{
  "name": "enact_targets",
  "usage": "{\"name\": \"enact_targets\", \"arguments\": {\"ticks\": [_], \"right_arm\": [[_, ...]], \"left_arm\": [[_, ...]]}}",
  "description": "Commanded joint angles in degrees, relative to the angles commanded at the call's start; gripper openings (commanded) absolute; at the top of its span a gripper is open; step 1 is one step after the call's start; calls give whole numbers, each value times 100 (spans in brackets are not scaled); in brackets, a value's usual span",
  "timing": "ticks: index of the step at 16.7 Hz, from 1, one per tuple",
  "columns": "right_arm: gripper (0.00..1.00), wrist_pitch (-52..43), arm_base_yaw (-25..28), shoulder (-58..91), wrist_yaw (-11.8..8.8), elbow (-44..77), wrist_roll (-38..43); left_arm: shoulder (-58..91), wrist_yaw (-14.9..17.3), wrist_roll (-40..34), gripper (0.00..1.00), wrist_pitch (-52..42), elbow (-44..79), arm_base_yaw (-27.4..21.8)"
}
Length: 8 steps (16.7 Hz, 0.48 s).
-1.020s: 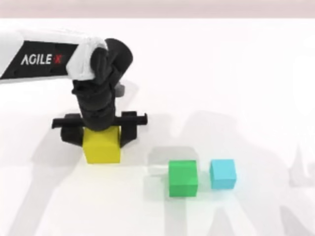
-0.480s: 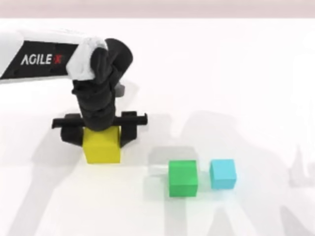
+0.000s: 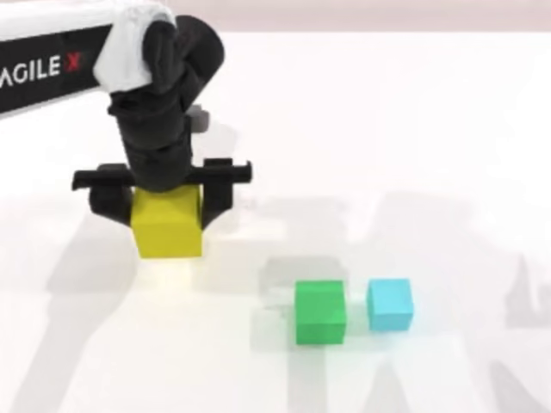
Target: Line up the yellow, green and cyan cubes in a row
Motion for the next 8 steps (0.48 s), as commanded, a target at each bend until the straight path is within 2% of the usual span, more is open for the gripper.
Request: {"name": "enact_targets", "arguments": {"ticks": [6,8], "right_arm": [[100,0,0,0,0,0,0],[100,0,0,0,0,0,0]], "left_arm": [[-81,-2,0,0,-135,81,-35],[-227,-4,-171,0,-155,-41,-214]]}}
